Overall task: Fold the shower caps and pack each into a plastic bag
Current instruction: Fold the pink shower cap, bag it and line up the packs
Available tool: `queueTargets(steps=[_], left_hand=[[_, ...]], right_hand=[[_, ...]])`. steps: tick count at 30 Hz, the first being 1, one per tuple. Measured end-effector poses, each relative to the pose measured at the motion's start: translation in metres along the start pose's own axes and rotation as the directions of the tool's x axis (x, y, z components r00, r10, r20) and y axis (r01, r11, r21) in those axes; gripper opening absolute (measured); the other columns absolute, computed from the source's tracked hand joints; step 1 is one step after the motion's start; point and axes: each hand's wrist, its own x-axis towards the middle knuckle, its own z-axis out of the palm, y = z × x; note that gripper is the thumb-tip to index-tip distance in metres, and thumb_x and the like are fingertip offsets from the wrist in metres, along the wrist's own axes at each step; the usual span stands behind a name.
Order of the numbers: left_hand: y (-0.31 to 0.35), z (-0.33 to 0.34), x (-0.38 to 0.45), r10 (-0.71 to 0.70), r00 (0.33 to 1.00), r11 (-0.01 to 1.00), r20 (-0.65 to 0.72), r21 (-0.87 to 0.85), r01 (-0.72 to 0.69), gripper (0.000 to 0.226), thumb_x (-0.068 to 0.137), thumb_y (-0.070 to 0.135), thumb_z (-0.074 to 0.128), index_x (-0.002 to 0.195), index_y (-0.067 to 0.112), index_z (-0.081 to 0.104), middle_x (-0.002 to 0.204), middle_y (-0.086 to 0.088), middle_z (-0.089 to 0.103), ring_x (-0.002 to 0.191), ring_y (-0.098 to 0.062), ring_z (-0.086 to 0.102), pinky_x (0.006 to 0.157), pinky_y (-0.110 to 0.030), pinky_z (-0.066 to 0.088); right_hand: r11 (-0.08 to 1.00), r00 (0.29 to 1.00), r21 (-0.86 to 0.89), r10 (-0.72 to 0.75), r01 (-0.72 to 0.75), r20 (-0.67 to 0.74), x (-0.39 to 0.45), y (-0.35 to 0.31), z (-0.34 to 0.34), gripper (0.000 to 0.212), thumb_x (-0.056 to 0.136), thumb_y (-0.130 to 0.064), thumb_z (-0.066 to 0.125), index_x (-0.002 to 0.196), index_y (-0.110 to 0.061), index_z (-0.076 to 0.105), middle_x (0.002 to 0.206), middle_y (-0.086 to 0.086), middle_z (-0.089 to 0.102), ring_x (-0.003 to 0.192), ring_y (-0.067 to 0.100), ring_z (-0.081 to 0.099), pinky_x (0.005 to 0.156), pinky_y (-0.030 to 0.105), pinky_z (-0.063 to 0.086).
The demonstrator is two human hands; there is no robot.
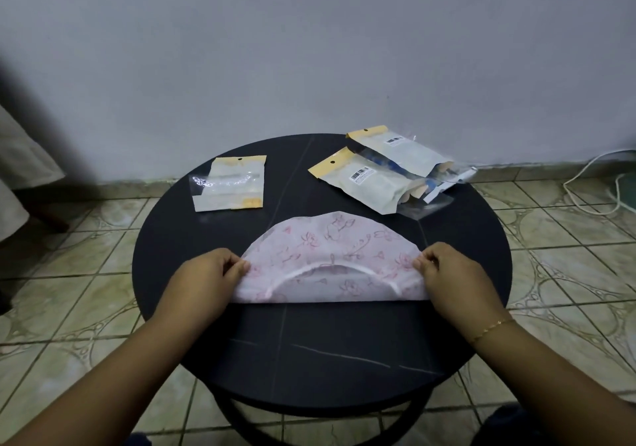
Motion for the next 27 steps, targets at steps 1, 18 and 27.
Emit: queueTargets(steps=[1,18,27], left_hand=[[0.001,-0.001,0.0,0.001,1.0,1.0,-0.002,0.011,-0.001,0.011,0.091,0.039,0.055,0.089,0.031,0.063,0.078,0.014,0.061,0.074,-0.004,0.054,0.06,-0.025,0.039],[0.046,0.02,0.016,0.572,0.747,0.701,0.34,0.27,-0.66,0.09,0.064,0.08,-0.022,0.143,0.052,0.011,0.148,0.021,-0.015,0.136,-0.007,-0.026,0.109,-0.028,-0.009],[0.046,0.03,0.026,0.52,0.736,0.687,0.433,0.3,-0.662,0.071,0.065,0.08,-0.009,0.129,0.055,-0.021,0.144,0.021,-0.025,0.134,-0.007,-0.027,0.113,-0.03,-0.01]], right_hand=[[1.0,1.0,-0.014,-0.009,0.009,-0.002,-0.001,-0.001,0.0,0.017,0.094,-0.03,0.049,0.089,-0.017,0.057,0.085,0.002,0.062,0.081,0.022,0.057,0.076,0.036,0.047],[0.991,0.995,-0.127,-0.044,0.032,-0.093,0.009,-0.018,0.0,0.025,0.097,-0.025,0.04,0.115,-0.018,0.056,0.111,0.006,0.059,0.097,0.025,0.055,0.081,0.036,0.044],[0.808,0.84,-0.238,-0.536,0.539,0.085,0.0,-0.052,0.025,0.069,0.086,-0.05,0.006,0.144,-0.023,0.032,0.152,-0.003,0.029,0.142,0.015,0.021,0.111,0.037,0.021]])
